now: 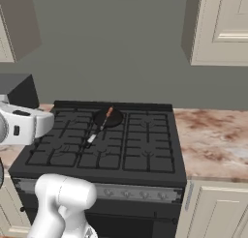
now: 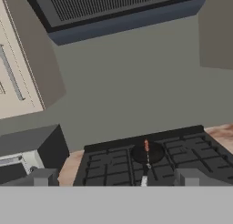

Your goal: Place the cold items (lemon and broccoli) from the fridge in one tupperware on the dining counter. Place the warm items (kebab skewer and hot dog) in the stove area in another tupperware.

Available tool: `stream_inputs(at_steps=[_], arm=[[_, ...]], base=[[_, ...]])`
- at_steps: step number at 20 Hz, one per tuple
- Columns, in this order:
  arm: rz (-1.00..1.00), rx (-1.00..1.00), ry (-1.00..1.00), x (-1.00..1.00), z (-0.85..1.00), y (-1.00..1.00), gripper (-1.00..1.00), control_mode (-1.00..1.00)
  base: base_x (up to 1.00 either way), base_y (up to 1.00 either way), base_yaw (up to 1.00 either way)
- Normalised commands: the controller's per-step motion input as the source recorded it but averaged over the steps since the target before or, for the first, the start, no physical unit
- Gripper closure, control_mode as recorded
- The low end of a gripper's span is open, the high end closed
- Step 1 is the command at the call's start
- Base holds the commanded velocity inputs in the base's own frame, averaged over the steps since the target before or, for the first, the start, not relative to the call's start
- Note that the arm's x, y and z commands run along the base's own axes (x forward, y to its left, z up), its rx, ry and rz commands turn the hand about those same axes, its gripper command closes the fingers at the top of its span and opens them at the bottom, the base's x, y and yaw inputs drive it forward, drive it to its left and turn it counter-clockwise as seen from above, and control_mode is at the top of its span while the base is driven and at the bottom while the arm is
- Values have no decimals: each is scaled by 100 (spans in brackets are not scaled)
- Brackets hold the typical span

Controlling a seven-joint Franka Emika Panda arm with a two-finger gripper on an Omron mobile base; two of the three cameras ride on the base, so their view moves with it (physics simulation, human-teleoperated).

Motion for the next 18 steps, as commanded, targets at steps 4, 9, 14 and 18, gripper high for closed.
stream_inputs(at_steps=[4, 9, 14, 18], arm=[[0, -9, 65, 72, 0, -1, -100, -100], [0, -33, 100, 91, -17, 1, -100, -100], [-2, -19, 61, 33, -54, -1, -100, -100], [-3, 0, 34, 30, -44, -4, -100, -100]], base=[[22, -3, 1], [0, 0, 0], [0, 0, 0], [0, 0, 0]])
